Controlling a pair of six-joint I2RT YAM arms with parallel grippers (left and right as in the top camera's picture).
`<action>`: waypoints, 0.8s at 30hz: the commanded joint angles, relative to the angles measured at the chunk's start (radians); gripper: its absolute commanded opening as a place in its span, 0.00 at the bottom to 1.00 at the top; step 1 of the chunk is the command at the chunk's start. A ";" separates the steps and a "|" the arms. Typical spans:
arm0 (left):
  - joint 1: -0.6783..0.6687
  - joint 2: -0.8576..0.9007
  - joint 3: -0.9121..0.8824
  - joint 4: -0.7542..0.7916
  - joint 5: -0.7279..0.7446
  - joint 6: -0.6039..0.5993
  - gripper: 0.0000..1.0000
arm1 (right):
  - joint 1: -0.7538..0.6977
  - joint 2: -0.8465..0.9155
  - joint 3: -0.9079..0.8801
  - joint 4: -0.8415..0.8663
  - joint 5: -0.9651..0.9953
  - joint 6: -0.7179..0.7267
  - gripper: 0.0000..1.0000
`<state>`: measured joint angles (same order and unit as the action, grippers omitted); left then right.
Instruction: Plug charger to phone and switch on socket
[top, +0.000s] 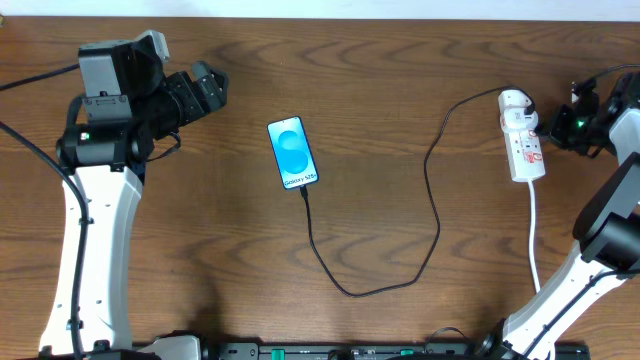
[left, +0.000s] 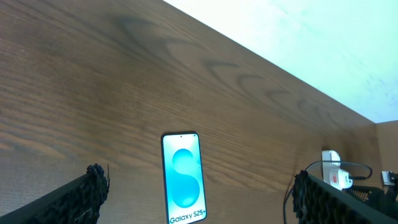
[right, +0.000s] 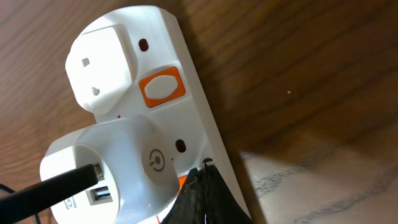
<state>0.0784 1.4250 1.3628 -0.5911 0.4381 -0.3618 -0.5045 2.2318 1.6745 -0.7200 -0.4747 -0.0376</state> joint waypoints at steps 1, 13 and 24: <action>0.005 -0.002 -0.001 0.000 -0.010 0.010 0.96 | 0.018 0.013 0.011 -0.002 -0.014 -0.009 0.01; 0.005 -0.002 -0.001 0.000 -0.010 0.010 0.96 | 0.037 0.013 -0.013 0.003 -0.002 -0.009 0.01; 0.005 -0.002 -0.001 0.000 -0.010 0.010 0.96 | 0.039 0.013 -0.075 0.027 -0.003 -0.008 0.01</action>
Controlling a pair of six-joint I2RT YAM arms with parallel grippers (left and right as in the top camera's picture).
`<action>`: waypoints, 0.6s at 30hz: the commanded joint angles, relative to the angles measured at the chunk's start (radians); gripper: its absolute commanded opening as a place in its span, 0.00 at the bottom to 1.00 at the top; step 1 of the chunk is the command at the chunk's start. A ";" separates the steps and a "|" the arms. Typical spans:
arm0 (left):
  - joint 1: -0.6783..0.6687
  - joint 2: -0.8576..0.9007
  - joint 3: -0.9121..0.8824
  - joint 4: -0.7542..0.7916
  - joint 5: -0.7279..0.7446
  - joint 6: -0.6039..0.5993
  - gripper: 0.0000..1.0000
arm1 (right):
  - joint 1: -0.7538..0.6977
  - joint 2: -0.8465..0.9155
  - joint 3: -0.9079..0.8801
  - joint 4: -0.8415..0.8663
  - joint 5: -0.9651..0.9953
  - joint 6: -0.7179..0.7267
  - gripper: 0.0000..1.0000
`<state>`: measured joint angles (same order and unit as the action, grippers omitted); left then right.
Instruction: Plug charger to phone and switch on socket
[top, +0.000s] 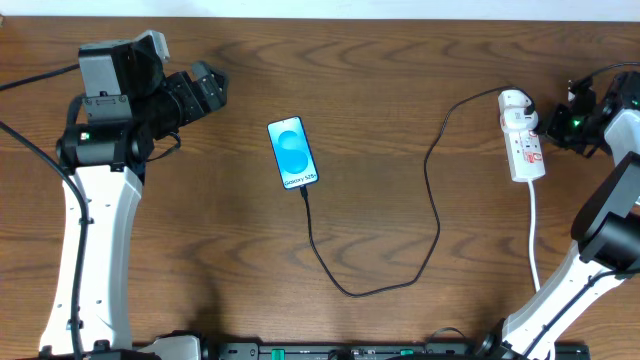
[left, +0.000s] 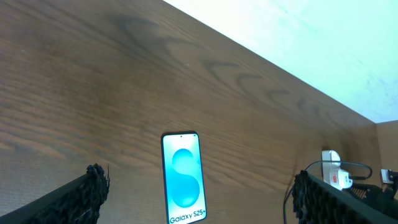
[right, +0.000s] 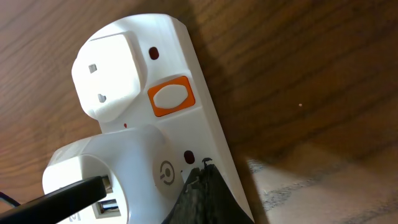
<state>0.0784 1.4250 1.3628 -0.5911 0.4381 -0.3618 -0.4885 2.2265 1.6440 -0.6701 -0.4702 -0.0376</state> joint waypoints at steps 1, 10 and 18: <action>0.005 -0.002 -0.001 0.000 -0.010 0.010 0.96 | 0.023 0.018 -0.045 -0.024 -0.008 -0.008 0.01; 0.005 -0.002 -0.001 0.000 -0.010 0.010 0.96 | 0.026 0.018 -0.045 -0.055 -0.015 -0.004 0.01; 0.005 -0.002 -0.001 0.000 -0.010 0.010 0.96 | 0.026 0.018 -0.045 -0.081 -0.016 -0.001 0.01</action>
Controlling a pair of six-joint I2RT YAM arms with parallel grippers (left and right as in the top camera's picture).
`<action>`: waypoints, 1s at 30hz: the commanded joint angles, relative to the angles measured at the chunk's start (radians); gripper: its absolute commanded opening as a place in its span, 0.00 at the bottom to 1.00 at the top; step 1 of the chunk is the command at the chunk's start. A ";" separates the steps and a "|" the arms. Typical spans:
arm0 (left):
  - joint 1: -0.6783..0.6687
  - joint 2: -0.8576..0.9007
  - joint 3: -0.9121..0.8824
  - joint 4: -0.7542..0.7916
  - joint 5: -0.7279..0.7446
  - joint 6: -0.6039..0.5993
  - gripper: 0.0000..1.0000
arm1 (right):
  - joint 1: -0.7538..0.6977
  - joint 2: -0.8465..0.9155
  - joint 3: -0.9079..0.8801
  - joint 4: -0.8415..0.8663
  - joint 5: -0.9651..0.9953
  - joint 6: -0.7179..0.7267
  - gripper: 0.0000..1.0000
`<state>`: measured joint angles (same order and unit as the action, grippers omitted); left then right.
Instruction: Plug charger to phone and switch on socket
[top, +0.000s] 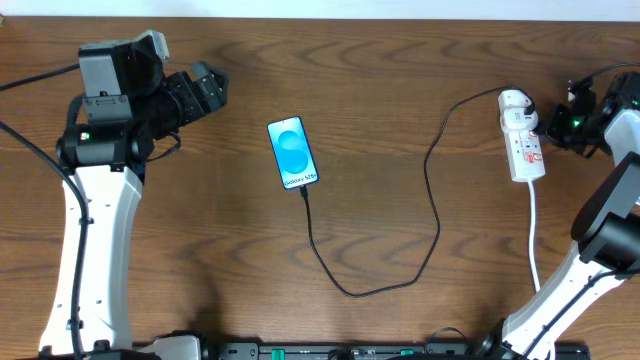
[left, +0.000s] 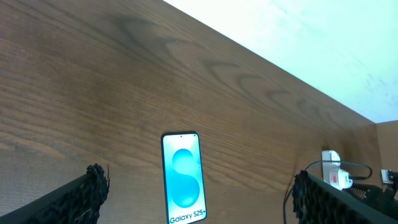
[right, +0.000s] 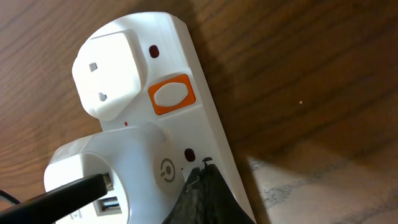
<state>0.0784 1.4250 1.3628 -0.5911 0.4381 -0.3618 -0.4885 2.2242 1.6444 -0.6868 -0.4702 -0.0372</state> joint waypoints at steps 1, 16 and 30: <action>0.005 -0.002 -0.001 0.000 -0.010 0.010 0.96 | 0.026 0.020 -0.045 -0.067 -0.016 -0.001 0.01; 0.005 -0.002 -0.001 0.000 -0.010 0.010 0.96 | 0.026 0.020 -0.045 -0.057 0.019 0.027 0.01; 0.005 -0.002 -0.001 0.000 -0.010 0.010 0.96 | 0.025 0.020 -0.045 -0.005 0.031 0.072 0.01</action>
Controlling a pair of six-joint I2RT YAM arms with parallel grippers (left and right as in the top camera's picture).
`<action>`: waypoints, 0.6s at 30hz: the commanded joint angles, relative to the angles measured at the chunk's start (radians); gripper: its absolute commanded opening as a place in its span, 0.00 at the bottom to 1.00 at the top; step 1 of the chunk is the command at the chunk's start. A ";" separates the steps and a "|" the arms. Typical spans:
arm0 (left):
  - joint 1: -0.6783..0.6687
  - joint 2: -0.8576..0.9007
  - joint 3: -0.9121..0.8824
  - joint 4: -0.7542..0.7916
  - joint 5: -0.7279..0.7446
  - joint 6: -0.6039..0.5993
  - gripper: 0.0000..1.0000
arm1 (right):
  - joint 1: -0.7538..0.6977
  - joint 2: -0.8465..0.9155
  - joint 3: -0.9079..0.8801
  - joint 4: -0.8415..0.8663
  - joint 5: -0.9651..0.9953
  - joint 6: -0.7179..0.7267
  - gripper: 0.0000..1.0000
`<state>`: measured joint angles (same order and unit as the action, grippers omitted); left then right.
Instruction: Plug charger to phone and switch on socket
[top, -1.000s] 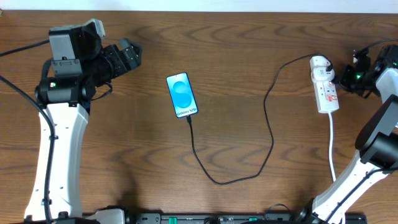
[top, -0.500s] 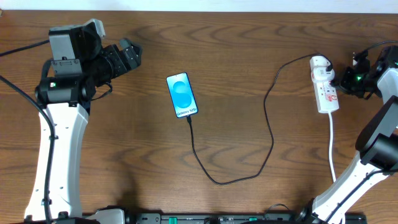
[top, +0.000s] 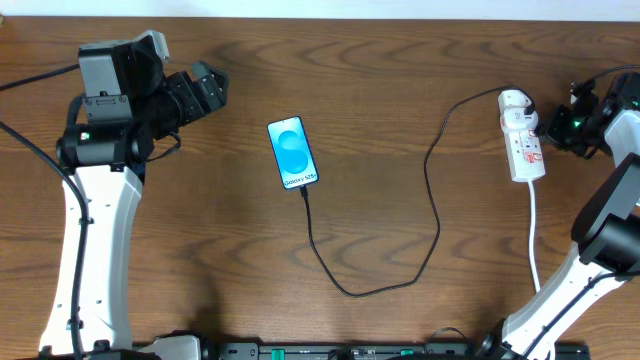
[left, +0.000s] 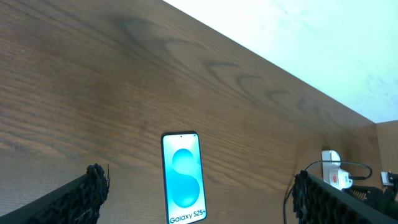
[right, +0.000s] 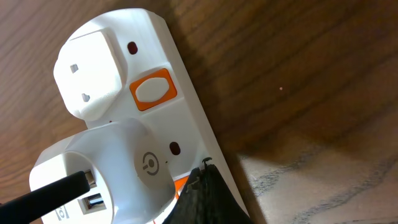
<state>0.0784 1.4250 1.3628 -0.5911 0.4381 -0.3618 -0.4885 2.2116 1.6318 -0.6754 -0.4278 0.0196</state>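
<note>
The phone (top: 293, 153) lies face up mid-table, its screen lit blue, also shown at phone (left: 183, 177). A black cable (top: 436, 215) runs from its lower end in a loop to the white USB charger (right: 102, 171) in the power strip (top: 522, 135). My right gripper (right: 205, 169) is shut, its tip at the strip's lower orange switch (right: 186, 182), which is mostly hidden behind the fingers. An upper orange switch (right: 153, 90) sits beside a white plug (right: 90, 68). My left gripper (top: 205, 88) hangs open far left of the phone.
The strip's white lead (top: 533, 235) runs toward the table's front edge. The wooden table (top: 200, 240) ends at a pale wall along the back (left: 311, 43).
In the right wrist view the strip sits further left, and the lower orange switch now shows at my shut fingertips. The left arm, phone and cable have not moved.
My shut right gripper stood at the lower switch with orange showing beside the tip. Then it sat slightly off, with the orange hidden, and stayed so. Now it is back at the switch. The phone stayed plugged in and lit, and the left gripper stayed open.
</note>
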 joint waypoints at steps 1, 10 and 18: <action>0.005 -0.002 -0.001 0.000 -0.010 0.010 0.96 | 0.025 0.033 -0.032 -0.018 -0.024 0.006 0.01; 0.005 -0.002 -0.001 0.000 -0.010 0.010 0.96 | 0.027 0.033 -0.032 -0.047 -0.061 -0.023 0.01; 0.005 -0.002 -0.001 0.000 -0.010 0.010 0.96 | 0.042 0.033 -0.032 -0.051 -0.064 -0.037 0.01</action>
<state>0.0784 1.4250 1.3628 -0.5911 0.4381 -0.3618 -0.4892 2.2112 1.6321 -0.6933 -0.4416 0.0097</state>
